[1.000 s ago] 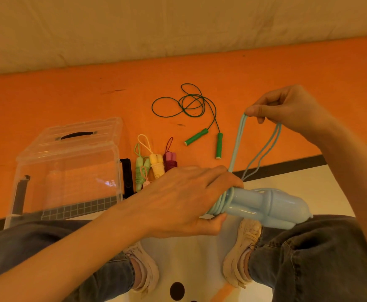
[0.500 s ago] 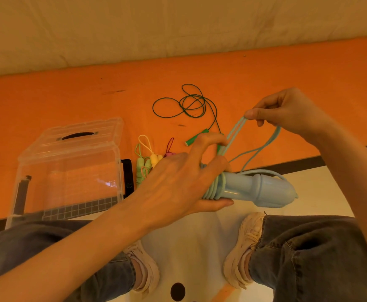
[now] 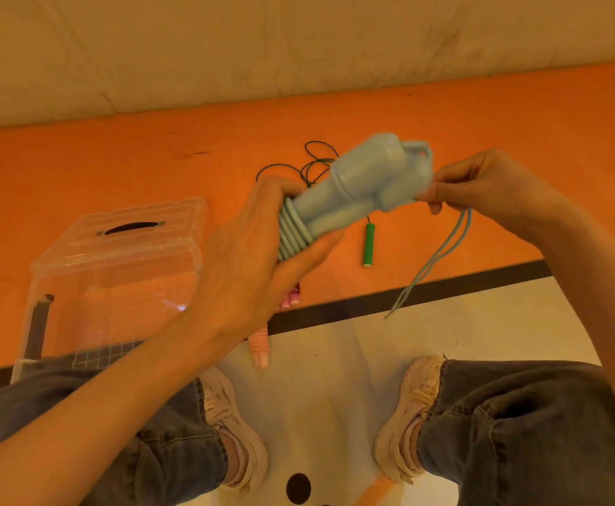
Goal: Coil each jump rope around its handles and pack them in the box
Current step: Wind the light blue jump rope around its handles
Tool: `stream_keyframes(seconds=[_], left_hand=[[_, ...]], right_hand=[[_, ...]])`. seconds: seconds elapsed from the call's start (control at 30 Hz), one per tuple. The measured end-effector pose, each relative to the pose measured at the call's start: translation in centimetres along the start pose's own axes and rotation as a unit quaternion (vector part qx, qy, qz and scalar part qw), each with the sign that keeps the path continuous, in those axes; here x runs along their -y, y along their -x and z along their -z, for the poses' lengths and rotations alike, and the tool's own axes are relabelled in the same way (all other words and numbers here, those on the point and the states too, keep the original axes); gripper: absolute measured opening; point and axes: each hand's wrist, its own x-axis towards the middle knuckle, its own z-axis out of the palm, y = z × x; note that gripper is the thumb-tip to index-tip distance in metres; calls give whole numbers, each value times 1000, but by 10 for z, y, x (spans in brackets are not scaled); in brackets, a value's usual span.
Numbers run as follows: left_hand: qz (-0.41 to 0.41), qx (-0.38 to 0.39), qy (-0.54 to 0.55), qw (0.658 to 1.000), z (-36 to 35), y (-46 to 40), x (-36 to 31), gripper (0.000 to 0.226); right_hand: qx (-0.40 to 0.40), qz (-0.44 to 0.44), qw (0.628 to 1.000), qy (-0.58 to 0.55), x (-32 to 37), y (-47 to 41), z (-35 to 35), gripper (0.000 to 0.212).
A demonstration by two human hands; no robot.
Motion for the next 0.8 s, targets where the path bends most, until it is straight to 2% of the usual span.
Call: stream_keyframes(seconds=[0.13,0.27,0.47,0.63,0.8], left_hand=[[48,-27,10,998,2,-7,11,30],[74,-36,5,997,0,-9,22,32],[112,-50,-16,992,3,-17,32,39],[130,-44,-40,990,3,-19,33,36],[150,-28,46,987,4,-22,34,34]], right_hand=[[46,-25,999,-3,6,4,-3,9],[122,-30,992,19,14,10,-3,22],[212,-29,977,13,22,15,-2,11],[268,-21,963,7,22,17,-5,16],[302,-35,952,7,20,16,-8,19]])
